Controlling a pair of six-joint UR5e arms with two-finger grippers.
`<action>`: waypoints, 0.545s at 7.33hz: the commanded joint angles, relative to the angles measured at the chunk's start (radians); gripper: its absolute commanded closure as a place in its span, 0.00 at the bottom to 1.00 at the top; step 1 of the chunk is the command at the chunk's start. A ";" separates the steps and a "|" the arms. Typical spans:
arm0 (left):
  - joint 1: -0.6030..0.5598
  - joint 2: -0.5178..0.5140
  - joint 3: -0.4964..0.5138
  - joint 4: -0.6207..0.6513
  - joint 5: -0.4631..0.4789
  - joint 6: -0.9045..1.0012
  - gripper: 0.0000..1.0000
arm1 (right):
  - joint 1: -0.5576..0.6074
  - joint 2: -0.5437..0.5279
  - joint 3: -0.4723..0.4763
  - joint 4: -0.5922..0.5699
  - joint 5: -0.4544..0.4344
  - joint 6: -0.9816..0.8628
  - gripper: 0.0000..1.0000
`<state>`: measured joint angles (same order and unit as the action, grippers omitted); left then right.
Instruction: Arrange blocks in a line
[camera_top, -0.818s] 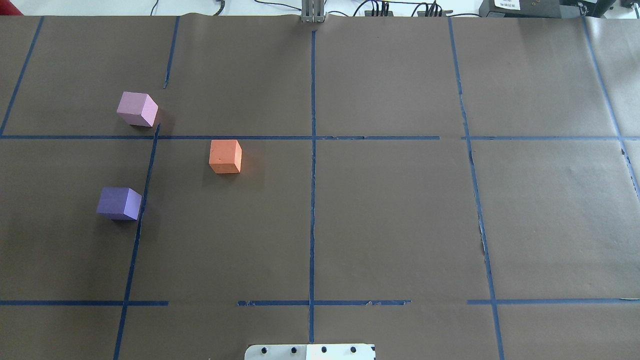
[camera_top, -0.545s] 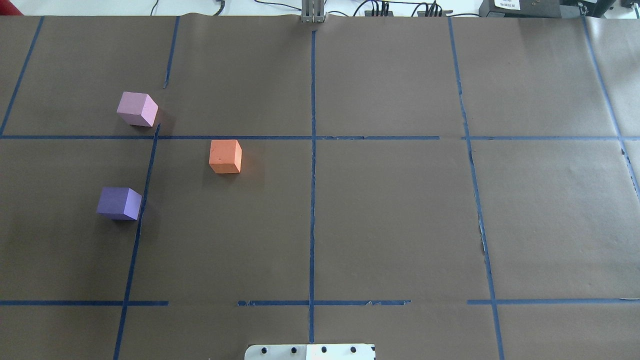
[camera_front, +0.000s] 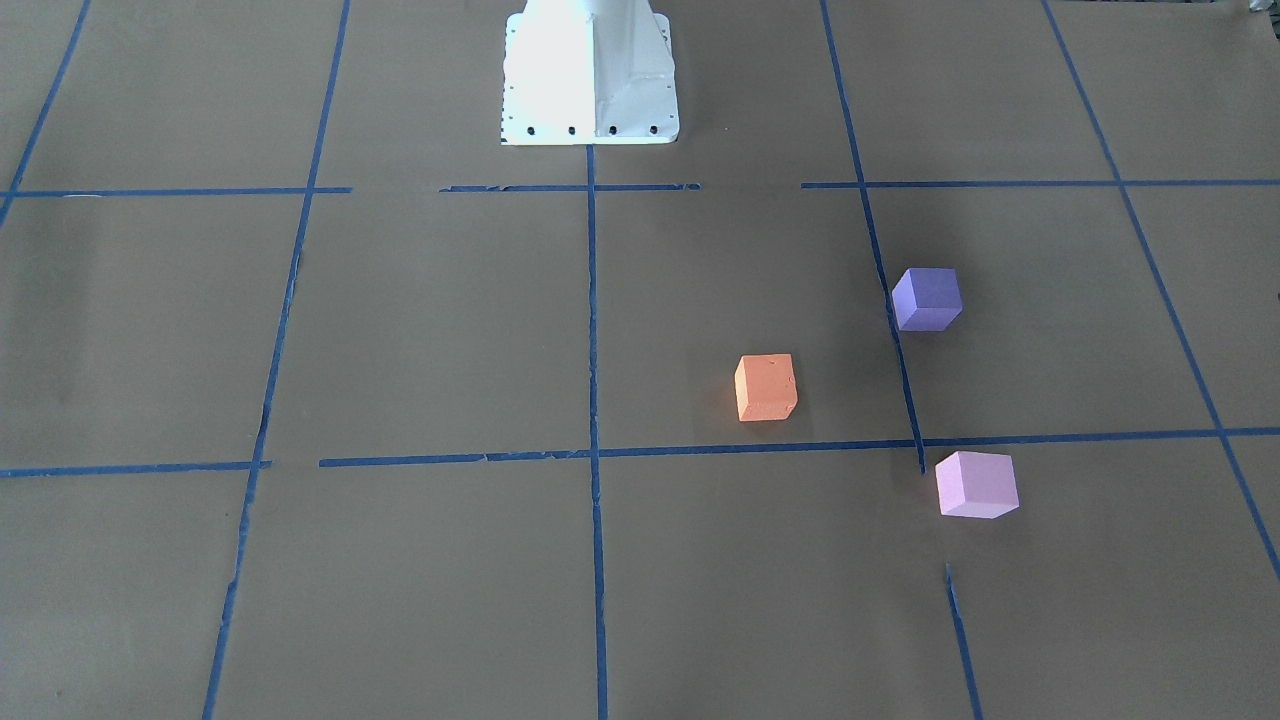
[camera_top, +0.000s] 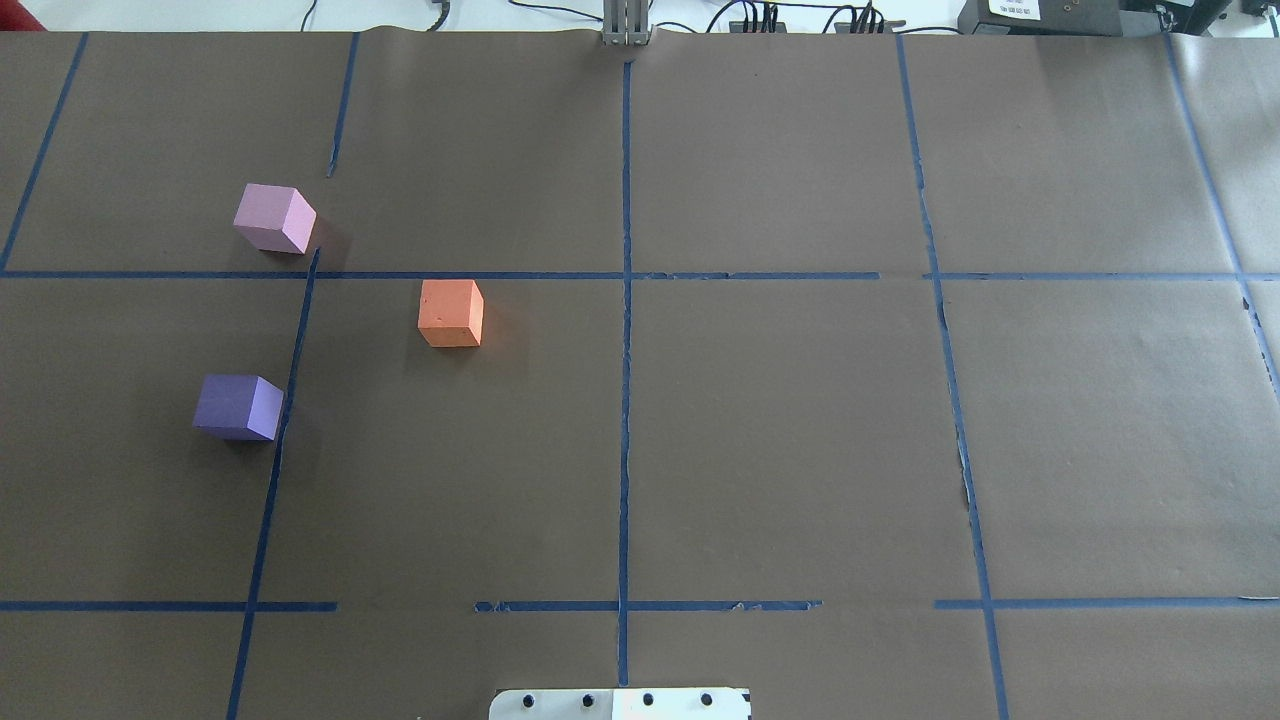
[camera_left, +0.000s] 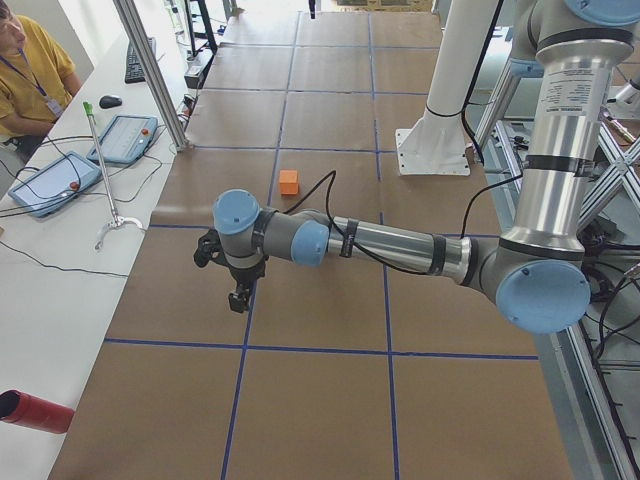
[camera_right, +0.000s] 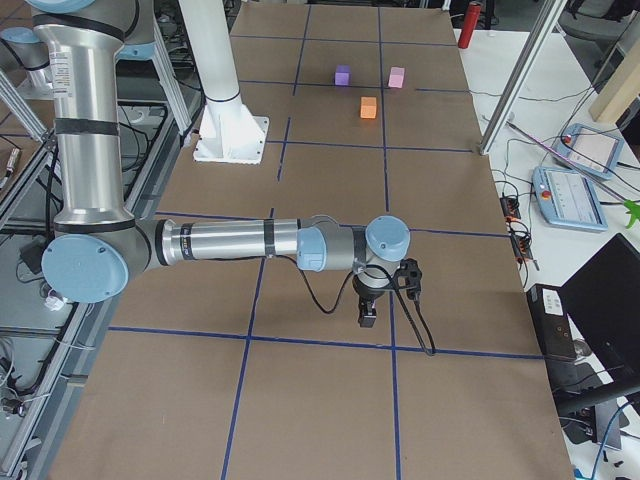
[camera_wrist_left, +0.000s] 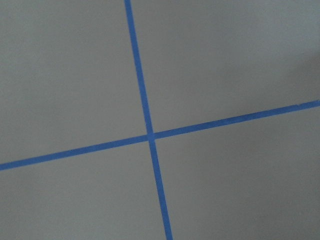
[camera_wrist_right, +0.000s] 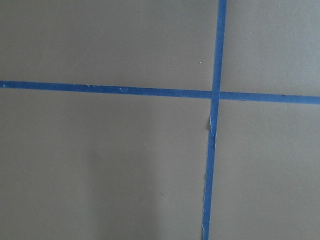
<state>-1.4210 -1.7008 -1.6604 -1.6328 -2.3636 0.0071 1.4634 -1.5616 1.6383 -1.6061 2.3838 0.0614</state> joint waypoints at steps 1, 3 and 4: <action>0.225 -0.142 -0.042 0.002 0.004 -0.319 0.00 | 0.000 0.000 0.002 0.000 0.000 0.000 0.00; 0.374 -0.290 -0.044 -0.013 0.023 -0.666 0.00 | 0.000 0.000 0.000 0.000 0.000 0.000 0.00; 0.474 -0.365 -0.032 -0.018 0.126 -0.814 0.00 | 0.000 0.000 0.002 0.000 0.000 0.000 0.00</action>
<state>-1.0588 -1.9758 -1.6985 -1.6425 -2.3202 -0.6290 1.4634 -1.5616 1.6387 -1.6061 2.3838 0.0614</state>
